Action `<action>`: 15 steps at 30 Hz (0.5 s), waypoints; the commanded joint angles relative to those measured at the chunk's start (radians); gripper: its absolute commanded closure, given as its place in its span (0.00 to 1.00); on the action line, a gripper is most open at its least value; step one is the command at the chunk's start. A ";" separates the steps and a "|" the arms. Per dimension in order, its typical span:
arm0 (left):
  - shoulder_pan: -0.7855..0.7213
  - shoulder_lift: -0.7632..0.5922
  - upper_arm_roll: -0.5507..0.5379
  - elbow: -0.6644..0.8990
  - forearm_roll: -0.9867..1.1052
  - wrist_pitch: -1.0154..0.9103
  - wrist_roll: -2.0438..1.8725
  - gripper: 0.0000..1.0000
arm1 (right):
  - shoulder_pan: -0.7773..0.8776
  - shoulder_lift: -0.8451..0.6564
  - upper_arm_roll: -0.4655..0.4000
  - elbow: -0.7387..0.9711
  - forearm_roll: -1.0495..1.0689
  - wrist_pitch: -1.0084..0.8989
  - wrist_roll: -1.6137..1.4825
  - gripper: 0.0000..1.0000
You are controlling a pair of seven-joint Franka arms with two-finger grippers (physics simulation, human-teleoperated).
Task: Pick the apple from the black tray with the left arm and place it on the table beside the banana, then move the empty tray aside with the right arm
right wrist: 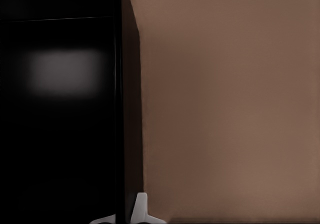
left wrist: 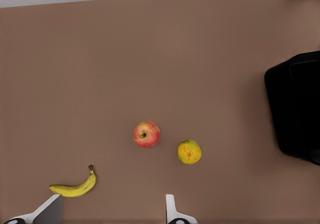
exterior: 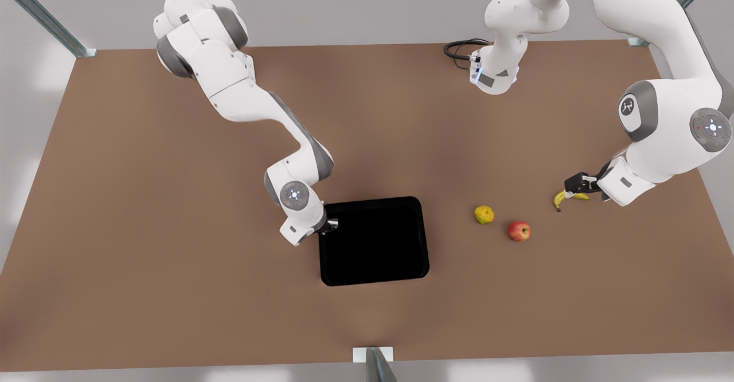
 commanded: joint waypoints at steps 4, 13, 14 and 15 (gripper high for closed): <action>0.000 -0.001 0.000 0.001 0.001 0.000 0.009 0.00 | -0.002 -0.037 0.002 0.001 -0.013 -0.086 0.026 0.96; 0.000 -0.001 0.000 0.000 0.001 0.000 0.009 0.00 | -0.087 -0.218 -0.057 0.000 -0.007 -0.428 -0.356 0.96; 0.000 -0.001 0.000 0.000 0.001 0.000 0.009 0.00 | -0.086 -0.240 -0.083 0.000 -0.007 -0.472 -0.407 0.96; 0.000 -0.001 0.000 0.001 0.001 0.000 0.009 0.00 | -0.087 -0.261 -0.116 0.000 -0.007 -0.503 -0.473 0.96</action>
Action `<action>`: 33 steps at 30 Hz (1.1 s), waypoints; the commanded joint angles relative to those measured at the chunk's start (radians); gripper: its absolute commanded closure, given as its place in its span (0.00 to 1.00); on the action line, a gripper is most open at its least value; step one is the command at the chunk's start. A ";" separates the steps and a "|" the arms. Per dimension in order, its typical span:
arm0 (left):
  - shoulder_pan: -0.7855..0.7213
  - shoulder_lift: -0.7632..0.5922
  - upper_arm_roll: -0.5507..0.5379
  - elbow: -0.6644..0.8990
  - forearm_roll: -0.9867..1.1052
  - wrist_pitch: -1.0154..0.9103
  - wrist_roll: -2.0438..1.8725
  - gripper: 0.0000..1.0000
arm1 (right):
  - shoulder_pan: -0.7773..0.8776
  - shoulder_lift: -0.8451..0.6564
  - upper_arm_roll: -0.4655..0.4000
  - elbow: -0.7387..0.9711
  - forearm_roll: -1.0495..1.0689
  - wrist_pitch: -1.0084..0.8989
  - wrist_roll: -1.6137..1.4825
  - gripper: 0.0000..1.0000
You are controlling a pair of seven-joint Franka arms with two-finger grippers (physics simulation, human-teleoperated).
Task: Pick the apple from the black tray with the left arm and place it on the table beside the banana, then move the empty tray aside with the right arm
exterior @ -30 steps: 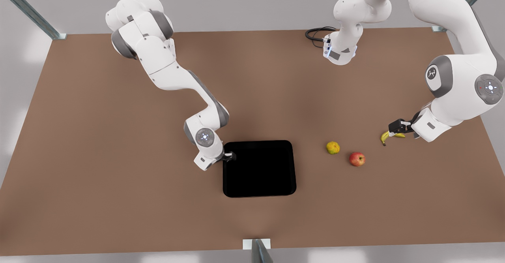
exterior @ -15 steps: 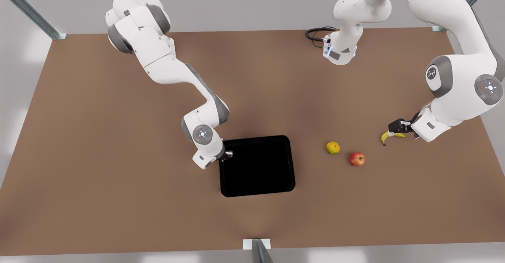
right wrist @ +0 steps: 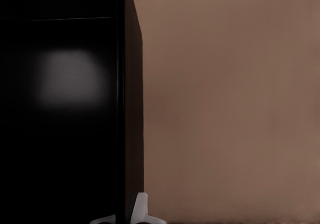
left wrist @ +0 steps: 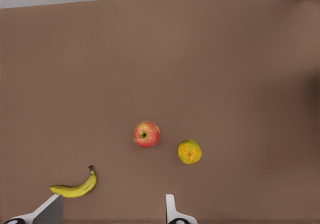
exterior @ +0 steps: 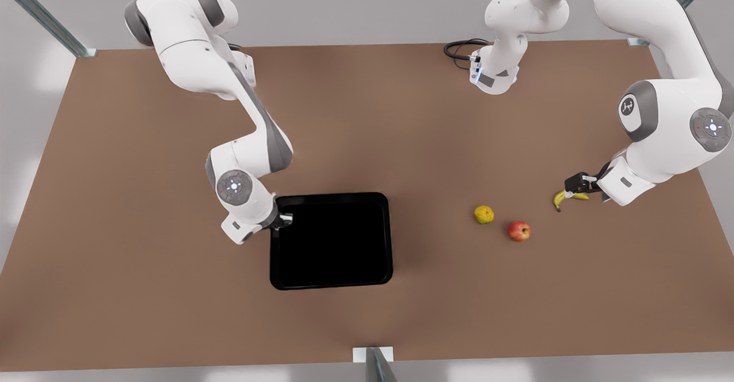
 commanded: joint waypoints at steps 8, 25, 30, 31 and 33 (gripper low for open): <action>0.000 0.000 0.000 0.001 0.001 0.000 0.000 0.00 | -0.012 -0.039 -0.362 0.037 0.079 -0.295 -0.933 0.98; -0.012 0.003 -0.006 0.014 0.001 0.003 0.003 0.00 | -0.062 0.185 -0.517 0.129 0.130 -0.152 -1.100 0.06; -0.012 0.005 -0.006 0.014 0.002 0.003 0.003 0.00 | -0.073 0.038 -0.383 0.215 0.133 -0.282 -0.876 0.00; -0.012 0.005 -0.006 0.014 0.002 0.003 0.005 0.00 | -0.131 0.031 -0.275 0.281 0.127 -0.359 -0.802 0.00; -0.012 0.005 -0.006 0.014 0.002 0.003 0.005 0.00 | -0.280 -0.061 0.005 0.307 -0.013 -0.391 -0.672 0.00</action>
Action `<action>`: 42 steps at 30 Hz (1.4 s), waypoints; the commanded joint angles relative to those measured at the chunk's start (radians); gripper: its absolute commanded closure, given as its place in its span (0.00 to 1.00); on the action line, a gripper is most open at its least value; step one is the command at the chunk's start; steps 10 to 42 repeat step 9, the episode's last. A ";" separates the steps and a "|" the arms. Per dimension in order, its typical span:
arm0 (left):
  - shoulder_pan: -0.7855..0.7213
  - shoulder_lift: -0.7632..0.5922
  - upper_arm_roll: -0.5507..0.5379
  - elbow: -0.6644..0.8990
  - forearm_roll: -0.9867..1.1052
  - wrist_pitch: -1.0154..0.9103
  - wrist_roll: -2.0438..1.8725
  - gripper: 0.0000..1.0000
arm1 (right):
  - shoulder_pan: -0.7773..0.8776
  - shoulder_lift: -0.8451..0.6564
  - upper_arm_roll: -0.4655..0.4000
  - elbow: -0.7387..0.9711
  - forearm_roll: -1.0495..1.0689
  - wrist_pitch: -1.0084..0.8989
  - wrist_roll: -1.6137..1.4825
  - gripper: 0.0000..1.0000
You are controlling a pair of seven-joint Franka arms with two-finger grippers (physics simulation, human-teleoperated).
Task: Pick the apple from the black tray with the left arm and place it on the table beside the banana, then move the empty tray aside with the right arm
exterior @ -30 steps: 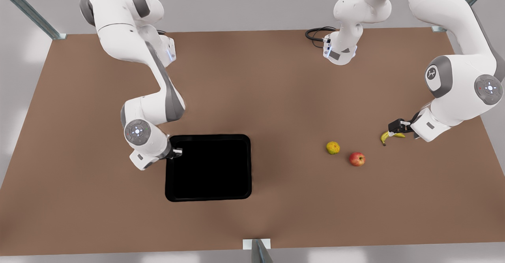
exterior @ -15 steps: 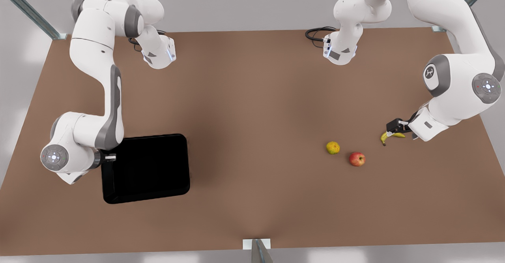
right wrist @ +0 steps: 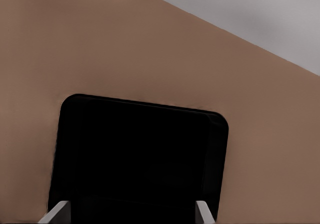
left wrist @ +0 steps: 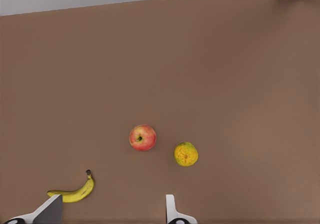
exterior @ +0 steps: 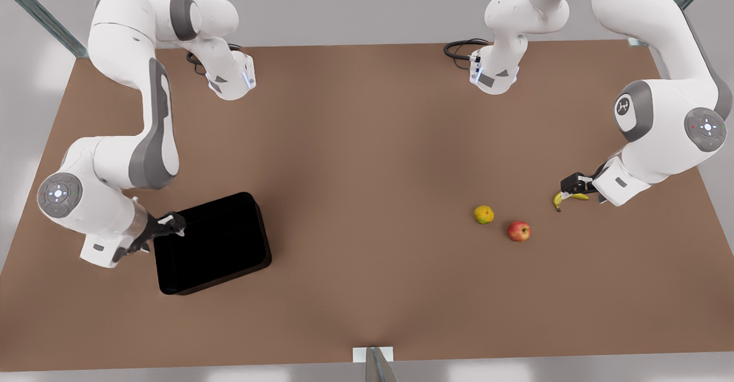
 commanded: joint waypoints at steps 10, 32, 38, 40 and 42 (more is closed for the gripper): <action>0.000 -0.001 0.000 0.001 -0.001 0.000 0.002 0.00 | -0.228 -0.089 0.310 0.019 -0.186 -0.194 0.450 0.00; 0.000 -0.001 0.000 0.001 -0.001 0.000 0.002 0.00 | -0.228 -0.089 0.310 0.019 -0.186 -0.194 0.450 0.00; 0.000 -0.001 0.000 0.001 -0.001 0.000 0.002 0.00 | -0.228 -0.089 0.310 0.019 -0.186 -0.194 0.450 0.00; 0.000 -0.001 0.000 0.001 -0.001 0.000 0.002 0.00 | -0.228 -0.089 0.310 0.019 -0.186 -0.194 0.450 0.00; 0.000 -0.001 0.000 0.001 -0.001 0.000 0.002 0.00 | -0.228 -0.089 0.310 0.019 -0.186 -0.194 0.450 0.00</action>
